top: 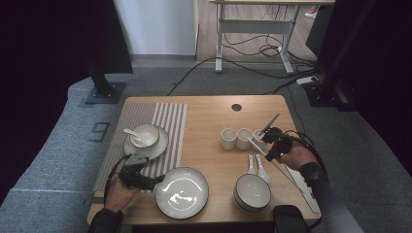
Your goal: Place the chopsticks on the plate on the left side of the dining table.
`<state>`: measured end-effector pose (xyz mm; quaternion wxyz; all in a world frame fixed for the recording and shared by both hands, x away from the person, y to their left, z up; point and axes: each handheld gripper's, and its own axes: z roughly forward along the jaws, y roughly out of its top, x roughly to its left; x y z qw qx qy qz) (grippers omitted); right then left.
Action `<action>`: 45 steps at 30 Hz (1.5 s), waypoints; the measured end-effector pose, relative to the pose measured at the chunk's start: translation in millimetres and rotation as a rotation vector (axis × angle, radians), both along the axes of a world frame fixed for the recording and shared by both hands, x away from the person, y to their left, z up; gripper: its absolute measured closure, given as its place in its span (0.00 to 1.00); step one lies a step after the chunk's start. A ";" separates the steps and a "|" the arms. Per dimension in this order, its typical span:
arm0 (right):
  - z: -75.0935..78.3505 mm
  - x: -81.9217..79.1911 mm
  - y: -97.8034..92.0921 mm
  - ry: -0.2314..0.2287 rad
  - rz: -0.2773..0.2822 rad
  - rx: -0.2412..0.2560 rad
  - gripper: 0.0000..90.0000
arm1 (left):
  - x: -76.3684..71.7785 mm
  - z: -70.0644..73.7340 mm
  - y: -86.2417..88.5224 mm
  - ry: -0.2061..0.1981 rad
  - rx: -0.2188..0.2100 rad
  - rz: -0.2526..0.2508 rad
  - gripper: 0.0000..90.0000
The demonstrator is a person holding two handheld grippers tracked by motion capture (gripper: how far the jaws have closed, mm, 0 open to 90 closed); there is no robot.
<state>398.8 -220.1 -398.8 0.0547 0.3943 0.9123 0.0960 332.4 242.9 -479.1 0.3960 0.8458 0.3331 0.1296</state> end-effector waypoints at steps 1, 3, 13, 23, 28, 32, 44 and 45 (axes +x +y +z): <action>1.6 0.4 2.8 0.000 0.010 -0.001 0.94 | 0.9 1.6 -1.7 0.000 0.001 -0.010 0.01; 4.5 1.4 7.4 -0.002 0.028 -0.002 0.94 | 3.5 6.6 -6.7 -0.002 -0.001 -0.035 0.01; 19.9 3.6 34.5 -0.002 0.108 0.009 0.94 | 12.0 27.7 -29.4 -0.020 0.034 -0.125 0.01; 30.5 3.3 61.9 -0.004 0.187 0.018 0.94 | 20.9 47.4 -48.6 -0.043 0.058 -0.196 0.02; 33.3 3.2 79.8 -0.001 0.230 0.019 0.94 | 25.2 59.1 -60.1 -0.067 0.080 -0.225 0.05; 34.5 2.4 94.2 0.003 0.265 0.030 0.94 | 29.5 67.0 -70.0 -0.081 0.090 -0.246 0.07; 29.6 -1.3 125.0 0.022 0.351 0.034 0.94 | 41.8 81.4 -92.9 -0.100 0.101 -0.323 0.16; 29.1 -2.0 127.3 0.027 0.357 0.038 0.94 | 42.8 82.2 -94.8 -0.101 0.107 -0.333 0.16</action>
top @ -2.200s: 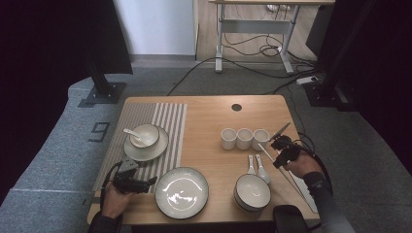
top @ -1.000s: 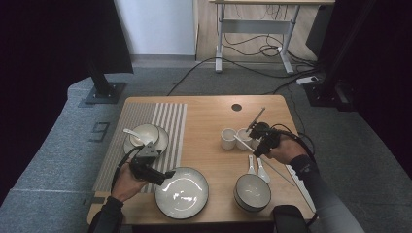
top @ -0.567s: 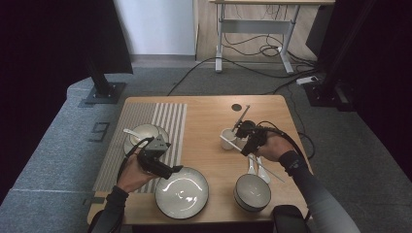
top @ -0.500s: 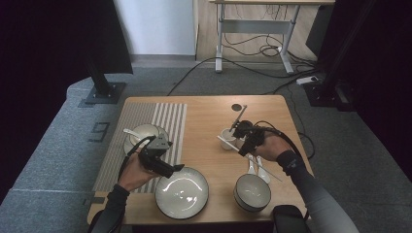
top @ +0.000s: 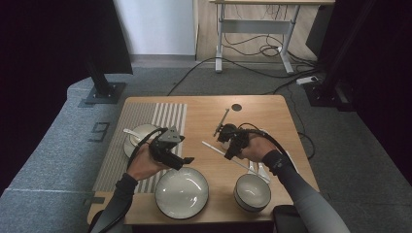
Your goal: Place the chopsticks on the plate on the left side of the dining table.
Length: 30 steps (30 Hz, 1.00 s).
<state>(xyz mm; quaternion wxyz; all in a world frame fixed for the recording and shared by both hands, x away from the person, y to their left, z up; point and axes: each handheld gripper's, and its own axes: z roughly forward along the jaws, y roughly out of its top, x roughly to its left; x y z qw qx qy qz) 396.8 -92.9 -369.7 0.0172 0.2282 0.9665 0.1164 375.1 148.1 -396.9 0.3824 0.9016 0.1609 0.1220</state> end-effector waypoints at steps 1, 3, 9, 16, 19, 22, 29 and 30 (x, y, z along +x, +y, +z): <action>-0.4 -0.7 1.8 0.006 0.005 0.003 0.94 | 0.7 0.2 -1.6 -0.002 0.002 -0.006 0.16; -1.5 -1.6 4.8 0.008 0.020 0.001 0.94 | 2.6 0.6 -6.3 -0.002 0.010 -0.023 0.17; -4.3 -4.4 12.4 0.020 0.039 0.004 0.94 | 6.4 0.9 -18.7 -0.004 0.034 -0.081 0.22; -5.0 -7.2 19.2 0.021 0.074 0.002 0.94 | 8.8 -0.8 -29.5 0.005 0.042 -0.132 0.33; -3.6 -8.5 21.9 0.020 0.085 0.001 0.94 | 8.9 -2.5 -31.7 0.000 0.050 -0.143 0.39; -2.9 -9.4 23.7 0.021 0.091 0.004 0.94 | 9.3 -3.9 -31.3 0.007 0.046 -0.154 0.47; -2.8 -11.0 25.8 0.028 0.104 0.009 0.94 | 10.5 -8.0 -29.6 0.024 0.048 -0.178 0.59; -2.6 -11.2 26.1 0.029 0.102 0.011 0.94 | 10.7 -8.1 -29.3 0.024 0.050 -0.182 0.60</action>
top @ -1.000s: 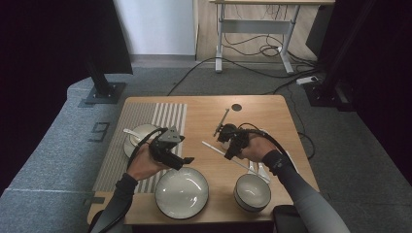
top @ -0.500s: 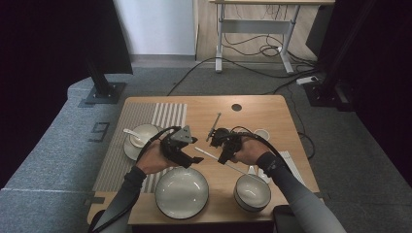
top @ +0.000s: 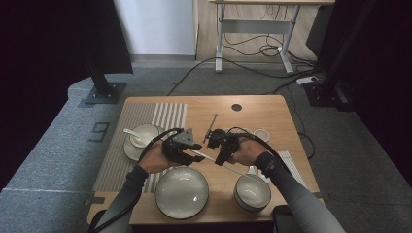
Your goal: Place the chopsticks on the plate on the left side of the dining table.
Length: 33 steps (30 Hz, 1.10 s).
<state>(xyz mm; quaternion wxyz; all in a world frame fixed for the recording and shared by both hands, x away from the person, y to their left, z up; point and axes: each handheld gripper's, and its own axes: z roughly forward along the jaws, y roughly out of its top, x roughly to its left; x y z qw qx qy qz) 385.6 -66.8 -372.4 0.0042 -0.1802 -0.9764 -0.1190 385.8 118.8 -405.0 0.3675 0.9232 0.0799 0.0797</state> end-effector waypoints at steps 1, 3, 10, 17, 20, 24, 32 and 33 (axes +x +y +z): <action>0.2 0.0 0.1 0.000 0.001 -0.002 0.94 | 0.1 -0.5 0.3 0.003 -0.004 -0.004 0.61; 0.2 -0.1 0.1 0.000 0.002 -0.001 0.94 | 0.5 -0.9 0.9 0.007 -0.007 -0.007 0.62; 0.1 -0.5 0.2 -0.002 0.014 0.000 0.94 | 2.2 -0.8 4.5 0.026 -0.026 -0.026 0.66; 0.3 -1.4 1.0 -0.009 0.026 -0.005 0.94 | 3.3 0.1 8.0 0.043 -0.044 -0.045 0.70; 0.2 -1.5 1.2 -0.015 0.032 -0.009 0.94 | 3.5 0.9 8.9 0.051 -0.055 -0.048 0.72; 0.1 -1.7 1.5 -0.019 0.037 -0.013 0.94 | 4.0 1.4 10.9 0.070 -0.066 -0.058 0.74; 0.2 -2.6 1.9 -0.026 0.049 -0.014 0.92 | 6.8 2.2 18.1 0.125 -0.122 -0.099 0.81; -0.1 -2.7 2.3 -0.026 0.052 -0.015 0.92 | 6.9 2.7 18.8 0.134 -0.129 -0.102 0.82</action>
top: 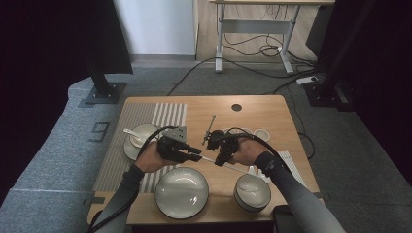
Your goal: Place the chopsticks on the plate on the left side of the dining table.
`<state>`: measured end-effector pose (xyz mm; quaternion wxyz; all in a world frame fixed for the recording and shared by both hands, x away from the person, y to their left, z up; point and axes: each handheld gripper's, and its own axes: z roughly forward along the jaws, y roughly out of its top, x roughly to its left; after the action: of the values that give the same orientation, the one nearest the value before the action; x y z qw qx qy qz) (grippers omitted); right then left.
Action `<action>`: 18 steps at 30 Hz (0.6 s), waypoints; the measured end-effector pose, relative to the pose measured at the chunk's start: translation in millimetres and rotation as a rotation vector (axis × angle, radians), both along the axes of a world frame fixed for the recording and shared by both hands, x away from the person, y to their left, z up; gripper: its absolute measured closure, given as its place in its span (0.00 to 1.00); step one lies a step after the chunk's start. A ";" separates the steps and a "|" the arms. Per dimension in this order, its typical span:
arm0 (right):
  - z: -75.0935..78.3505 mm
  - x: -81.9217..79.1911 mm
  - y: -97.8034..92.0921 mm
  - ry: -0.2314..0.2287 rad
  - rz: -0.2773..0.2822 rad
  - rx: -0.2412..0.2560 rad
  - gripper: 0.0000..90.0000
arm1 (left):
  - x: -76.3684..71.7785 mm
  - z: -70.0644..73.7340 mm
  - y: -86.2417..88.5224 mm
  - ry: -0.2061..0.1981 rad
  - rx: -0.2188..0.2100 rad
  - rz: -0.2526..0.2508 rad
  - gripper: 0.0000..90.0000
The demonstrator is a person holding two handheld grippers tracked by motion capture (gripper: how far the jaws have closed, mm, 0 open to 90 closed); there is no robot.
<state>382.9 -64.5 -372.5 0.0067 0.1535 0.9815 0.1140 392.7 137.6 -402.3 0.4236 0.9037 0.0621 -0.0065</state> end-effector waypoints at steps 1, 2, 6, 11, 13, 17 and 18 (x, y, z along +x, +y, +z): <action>-0.2 -0.1 0.3 0.000 0.002 -0.002 0.91 | 0.1 0.2 0.4 0.006 -0.010 -0.003 0.84; -0.4 -0.2 0.6 0.000 0.003 -0.003 0.91 | 0.5 1.2 1.3 0.013 -0.019 -0.008 0.84; -1.6 -0.7 3.1 0.005 0.013 -0.002 0.92 | 0.4 4.1 1.3 0.018 -0.018 -0.015 0.87; 6.2 1.0 0.2 -0.022 -0.011 0.005 1.00 | -2.2 0.5 1.6 0.034 -0.074 -0.052 0.89; 1.0 0.6 1.0 -0.022 -0.007 -0.021 1.00 | -2.4 1.5 1.4 0.047 -0.069 -0.063 0.90; -1.5 1.3 2.7 0.001 -0.003 -0.002 1.00 | -2.6 2.8 2.6 0.070 -0.067 -0.089 0.92; -1.3 1.5 2.5 0.005 -0.002 -0.001 1.00 | -2.8 2.6 3.0 0.076 -0.067 -0.088 0.92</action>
<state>384.3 -61.9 -373.8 0.0045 0.1548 0.9814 0.1132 390.0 140.7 -399.7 0.4502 0.8900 0.0379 -0.0614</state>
